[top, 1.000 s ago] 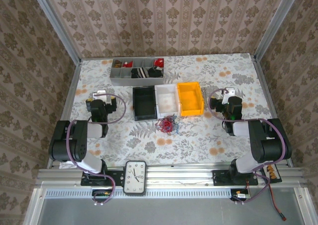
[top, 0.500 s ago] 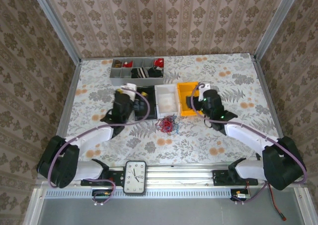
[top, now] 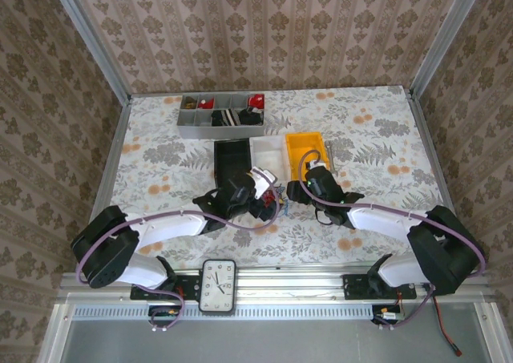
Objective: Untangle the cables
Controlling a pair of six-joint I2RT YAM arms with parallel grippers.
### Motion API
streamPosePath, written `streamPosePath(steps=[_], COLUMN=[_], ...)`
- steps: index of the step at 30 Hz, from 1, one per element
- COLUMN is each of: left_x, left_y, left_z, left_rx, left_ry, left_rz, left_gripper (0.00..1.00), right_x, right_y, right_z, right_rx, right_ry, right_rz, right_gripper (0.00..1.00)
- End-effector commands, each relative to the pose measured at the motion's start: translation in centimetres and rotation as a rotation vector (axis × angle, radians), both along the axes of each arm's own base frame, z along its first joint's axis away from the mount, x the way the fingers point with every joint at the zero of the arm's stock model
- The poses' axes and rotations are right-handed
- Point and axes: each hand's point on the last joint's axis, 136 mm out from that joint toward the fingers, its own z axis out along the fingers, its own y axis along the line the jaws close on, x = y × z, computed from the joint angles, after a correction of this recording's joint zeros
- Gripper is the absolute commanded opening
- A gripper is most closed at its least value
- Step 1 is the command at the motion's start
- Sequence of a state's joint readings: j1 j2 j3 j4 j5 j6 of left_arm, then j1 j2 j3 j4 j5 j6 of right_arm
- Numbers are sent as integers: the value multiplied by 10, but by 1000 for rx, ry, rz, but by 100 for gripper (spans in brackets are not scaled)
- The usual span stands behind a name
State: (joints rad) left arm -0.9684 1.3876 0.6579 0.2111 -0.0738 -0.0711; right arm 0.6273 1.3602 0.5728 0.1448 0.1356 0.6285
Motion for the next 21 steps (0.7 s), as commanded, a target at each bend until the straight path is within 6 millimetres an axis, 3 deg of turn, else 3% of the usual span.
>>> streamPosePath(steps=[1,6,17,21], left_x=[-7,2,16,16], left_y=[-10,-12,-11,-8], left_z=[2,-8,-25,-32], left_rx=[-18,-30,-70,-57], left_ry=[26,44,117,131], left_rz=[-57,-26,6,12], left_gripper=[99,92,55,42], right_x=[-5,-7,-8,-11], right_y=[8,17,32,40], right_z=[-6,-14,-17,-12], right_rx=[40,73,94,112], right_ry=[54,81,110,99], right_rz=[12,37,87,135], right_gripper=[61,55,36,40])
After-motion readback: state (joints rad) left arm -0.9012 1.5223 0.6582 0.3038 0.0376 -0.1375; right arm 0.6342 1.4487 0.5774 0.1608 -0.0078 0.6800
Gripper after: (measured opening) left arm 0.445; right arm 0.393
